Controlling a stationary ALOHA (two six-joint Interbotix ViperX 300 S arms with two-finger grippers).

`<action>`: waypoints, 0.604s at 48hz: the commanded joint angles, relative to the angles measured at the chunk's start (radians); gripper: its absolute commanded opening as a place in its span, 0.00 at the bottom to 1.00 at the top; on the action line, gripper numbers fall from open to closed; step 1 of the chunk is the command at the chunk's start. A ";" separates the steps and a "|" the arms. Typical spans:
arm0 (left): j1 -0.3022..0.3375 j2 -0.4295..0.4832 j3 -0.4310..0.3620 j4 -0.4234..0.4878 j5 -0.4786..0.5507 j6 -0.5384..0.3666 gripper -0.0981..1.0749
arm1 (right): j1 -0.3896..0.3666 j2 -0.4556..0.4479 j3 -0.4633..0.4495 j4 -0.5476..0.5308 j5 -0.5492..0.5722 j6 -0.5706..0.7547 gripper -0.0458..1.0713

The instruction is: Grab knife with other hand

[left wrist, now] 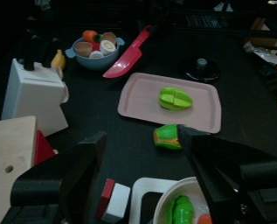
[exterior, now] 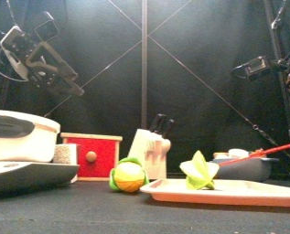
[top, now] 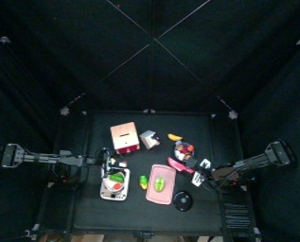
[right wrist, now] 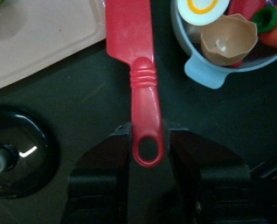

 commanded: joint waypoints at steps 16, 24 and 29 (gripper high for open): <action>-0.002 0.000 -0.046 -0.029 -0.018 -0.008 0.92 | 0.000 0.002 -0.146 -0.186 -0.021 -0.006 0.54; -0.002 0.023 -0.071 -0.170 -0.101 -0.008 0.92 | 0.003 0.012 -0.163 -0.359 -0.060 -0.006 0.54; -0.002 0.074 -0.074 -0.305 -0.218 -0.006 0.92 | 0.003 0.017 -0.161 -0.471 -0.094 0.003 0.54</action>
